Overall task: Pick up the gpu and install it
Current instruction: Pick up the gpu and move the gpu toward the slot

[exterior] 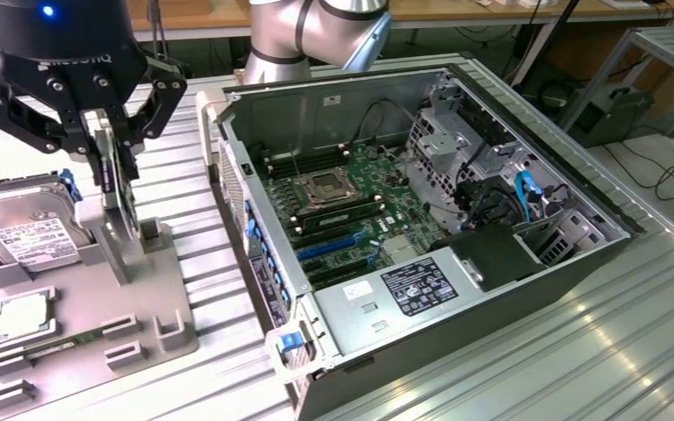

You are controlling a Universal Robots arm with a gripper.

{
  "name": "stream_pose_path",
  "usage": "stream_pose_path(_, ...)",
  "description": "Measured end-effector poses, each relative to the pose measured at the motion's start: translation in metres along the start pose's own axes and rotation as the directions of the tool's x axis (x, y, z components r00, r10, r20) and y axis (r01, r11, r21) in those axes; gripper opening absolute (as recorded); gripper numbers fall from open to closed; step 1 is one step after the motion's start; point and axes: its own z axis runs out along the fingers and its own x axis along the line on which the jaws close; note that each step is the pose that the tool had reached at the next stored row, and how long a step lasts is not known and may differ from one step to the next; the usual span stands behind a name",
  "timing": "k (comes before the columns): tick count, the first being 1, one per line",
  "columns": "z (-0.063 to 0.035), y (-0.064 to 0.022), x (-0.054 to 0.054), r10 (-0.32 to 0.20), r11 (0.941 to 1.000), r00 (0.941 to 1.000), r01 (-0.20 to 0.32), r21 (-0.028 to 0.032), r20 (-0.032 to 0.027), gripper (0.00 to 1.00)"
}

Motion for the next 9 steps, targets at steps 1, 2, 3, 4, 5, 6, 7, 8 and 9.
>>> stream_pose_path(1,-0.0024,0.0001,0.000,0.000,1.0000,1.0000,0.000,0.0000,0.0000,0.27)
stream_pose_path(2,-0.0042,0.0001,0.000,0.000,1.0000,1.0000,0.000,-0.0001,0.0000,0.27)
stream_pose_path(3,-0.0062,0.0001,0.000,0.000,1.0000,1.0000,0.000,0.0000,0.0000,0.27)
stream_pose_path(4,-0.0082,0.0002,0.000,0.000,1.0000,1.0000,0.000,-0.0001,0.0000,0.27)
stream_pose_path(5,-0.0100,0.0002,0.000,0.000,1.0000,1.0000,0.000,-0.0002,0.0000,0.27)
stream_pose_path(6,-0.0117,0.0002,0.000,0.000,1.0000,1.0000,0.000,-0.0004,0.0000,0.27)
stream_pose_path(7,-0.0132,0.0002,0.000,0.000,1.0000,1.0000,0.000,-0.0005,0.0000,0.27)
stream_pose_path(8,-0.0146,0.0003,0.000,0.000,1.0000,1.0000,0.000,-0.0008,0.0001,0.27)
stream_pose_path(9,-0.0158,0.0003,0.000,0.000,1.0000,1.0000,0.000,-0.0011,0.0001,0.27)
